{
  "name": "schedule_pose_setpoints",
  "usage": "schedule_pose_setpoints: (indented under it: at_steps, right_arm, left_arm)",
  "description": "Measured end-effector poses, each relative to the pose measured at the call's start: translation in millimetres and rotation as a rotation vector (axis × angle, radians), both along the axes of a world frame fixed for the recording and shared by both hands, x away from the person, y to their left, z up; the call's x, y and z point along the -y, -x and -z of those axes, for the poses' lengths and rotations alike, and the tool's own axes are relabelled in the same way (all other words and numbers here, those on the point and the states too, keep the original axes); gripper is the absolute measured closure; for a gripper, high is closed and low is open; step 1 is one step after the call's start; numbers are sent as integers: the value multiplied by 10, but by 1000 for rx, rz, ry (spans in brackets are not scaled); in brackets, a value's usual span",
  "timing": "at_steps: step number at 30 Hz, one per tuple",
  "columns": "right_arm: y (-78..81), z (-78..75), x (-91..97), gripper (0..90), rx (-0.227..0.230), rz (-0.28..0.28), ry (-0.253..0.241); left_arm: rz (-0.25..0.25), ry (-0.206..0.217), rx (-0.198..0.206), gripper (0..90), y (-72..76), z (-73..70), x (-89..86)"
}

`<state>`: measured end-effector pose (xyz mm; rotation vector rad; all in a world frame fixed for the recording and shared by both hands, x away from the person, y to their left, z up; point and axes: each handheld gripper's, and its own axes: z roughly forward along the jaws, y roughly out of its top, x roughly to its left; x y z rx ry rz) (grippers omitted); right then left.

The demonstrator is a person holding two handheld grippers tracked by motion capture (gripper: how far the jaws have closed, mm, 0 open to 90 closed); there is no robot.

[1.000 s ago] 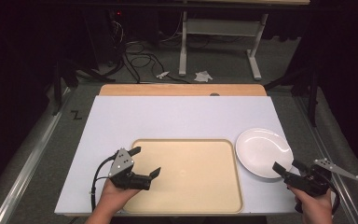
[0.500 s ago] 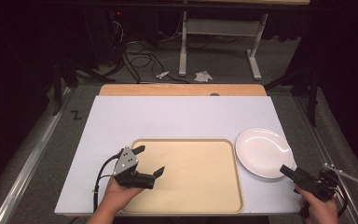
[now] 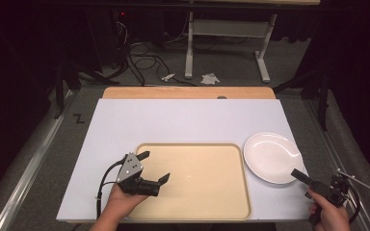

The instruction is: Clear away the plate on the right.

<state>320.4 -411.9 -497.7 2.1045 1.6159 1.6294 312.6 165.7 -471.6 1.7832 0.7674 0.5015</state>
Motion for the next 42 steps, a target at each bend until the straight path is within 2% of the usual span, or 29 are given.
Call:
schedule_pose_setpoints:
  at_steps: [5, 7, 9, 13, 24, 34, 36, 37, 42]
  right_arm:
    - [-53, 39, -17, 124, -64, 24, -2]
    - [-64, 48, -19, 128, -72, 27, -2]
    - [-82, 66, -13, 152, -99, 37, -19]
    - [-101, 86, 7, 170, -111, 41, -53]
    - [-159, 124, 48, 278, -128, 56, -89]
    - [-190, 155, 96, 421, -144, 56, -93]
    - [-196, 151, 96, 437, -159, 67, -91]
    - [-203, 160, 103, 447, -150, 60, -94]
    - [-219, 175, 129, 523, -160, 61, -93]
  left_arm:
    - [-6, -5, 0, 17, 40, 0, -36]
    - [-8, -4, 1, 18, 47, -5, -41]
    - [-9, -6, 2, 19, 60, -5, -42]
    - [0, -25, -6, 19, 66, 20, -32]
    - [-2, -22, -8, 22, 90, 27, -68]
    - [5, -25, -14, 29, 91, 39, -53]
    - [8, -26, -15, 30, 90, 41, -49]
    - [9, -26, -16, 30, 90, 42, -47]
    - [10, -25, -15, 32, 92, 40, -47]
